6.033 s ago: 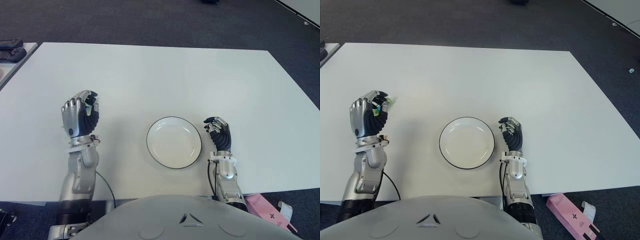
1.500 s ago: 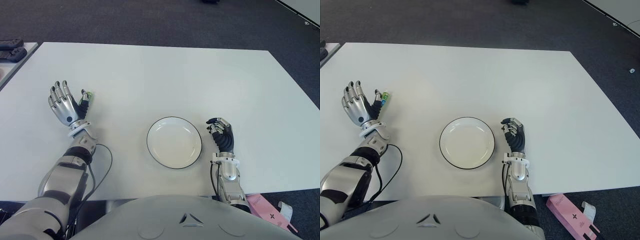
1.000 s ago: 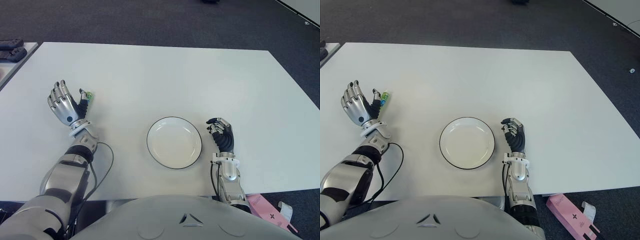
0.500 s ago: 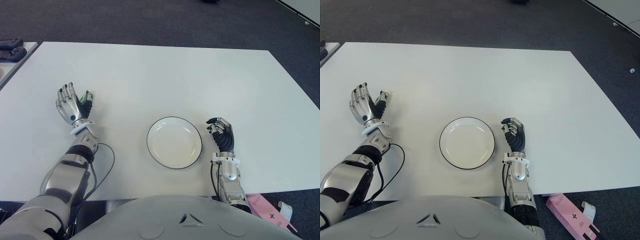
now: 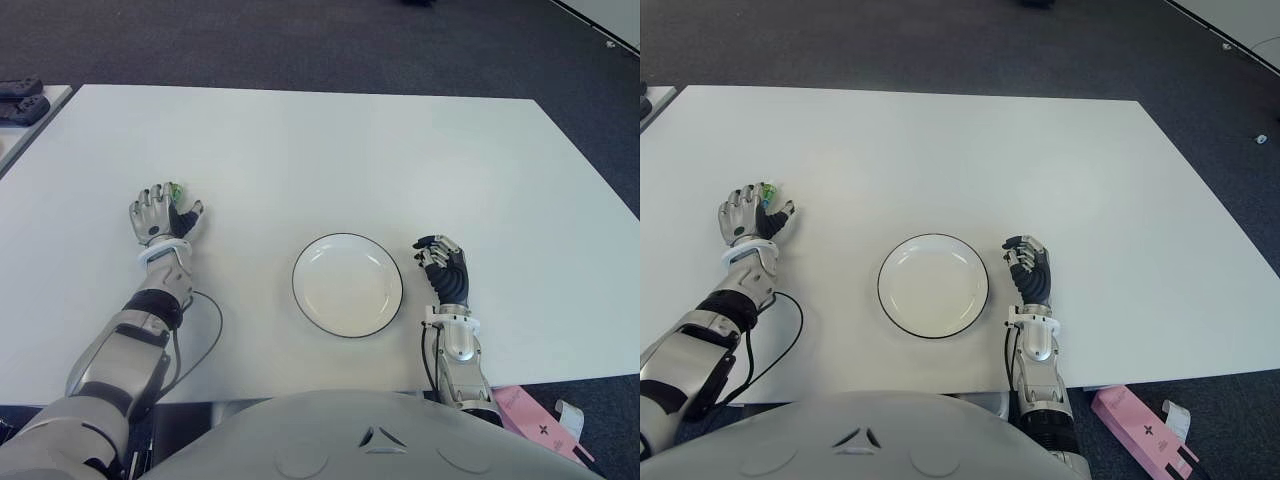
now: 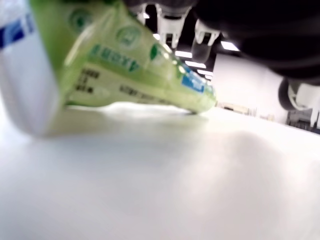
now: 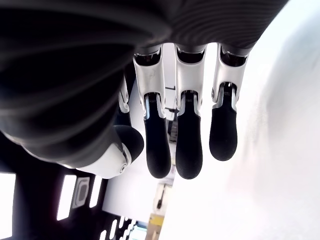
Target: Put the toothpaste on the table into the plate.
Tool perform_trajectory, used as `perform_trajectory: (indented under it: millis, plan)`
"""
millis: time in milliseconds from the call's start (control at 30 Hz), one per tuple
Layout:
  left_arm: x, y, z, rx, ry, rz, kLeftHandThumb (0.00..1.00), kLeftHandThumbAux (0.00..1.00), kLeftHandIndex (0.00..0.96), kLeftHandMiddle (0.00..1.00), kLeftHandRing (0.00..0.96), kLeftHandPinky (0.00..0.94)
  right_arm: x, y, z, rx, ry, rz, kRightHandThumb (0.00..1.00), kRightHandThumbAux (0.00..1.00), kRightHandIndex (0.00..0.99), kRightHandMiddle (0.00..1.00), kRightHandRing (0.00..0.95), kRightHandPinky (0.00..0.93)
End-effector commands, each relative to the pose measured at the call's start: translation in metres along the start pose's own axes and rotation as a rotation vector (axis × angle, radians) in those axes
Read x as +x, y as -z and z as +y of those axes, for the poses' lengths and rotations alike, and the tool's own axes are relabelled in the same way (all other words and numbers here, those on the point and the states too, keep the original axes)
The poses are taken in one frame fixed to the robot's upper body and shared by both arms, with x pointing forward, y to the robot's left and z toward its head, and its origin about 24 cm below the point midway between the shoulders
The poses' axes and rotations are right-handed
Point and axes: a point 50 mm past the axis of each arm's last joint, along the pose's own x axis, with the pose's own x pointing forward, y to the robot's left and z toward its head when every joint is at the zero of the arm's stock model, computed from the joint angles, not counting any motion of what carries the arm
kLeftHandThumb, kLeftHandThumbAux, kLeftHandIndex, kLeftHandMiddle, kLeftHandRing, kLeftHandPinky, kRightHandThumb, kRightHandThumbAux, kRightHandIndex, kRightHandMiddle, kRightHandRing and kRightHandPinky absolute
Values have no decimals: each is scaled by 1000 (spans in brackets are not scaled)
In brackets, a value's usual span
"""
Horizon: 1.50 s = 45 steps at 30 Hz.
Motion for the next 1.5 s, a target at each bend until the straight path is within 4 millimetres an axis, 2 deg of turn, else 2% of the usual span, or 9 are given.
perform_trajectory:
  millis: [33,300,700,1267,1500]
  plan:
    - [-4,4,-8,58,133,0,347,273,0,67,48,77,-3,2,0,12,8,14,705,732,430,502,532,555]
    - [-2,4,-6,128,244,-22,352,290,0,54,46,84,-4,1,0,9,17,9,704,733,429,495,539,564]
    - [3,7,-3,202,379,-44,355,277,0,65,75,147,-5,1,0,27,24,6,708,731,429,492,535,560]
    - [6,10,0,188,403,-31,384,315,33,147,161,264,-6,0,-2,44,42,-7,713,730,430,505,535,562]
    - [8,9,4,160,366,-15,398,336,57,172,183,259,-5,-1,-3,37,37,-18,712,731,430,503,537,569]
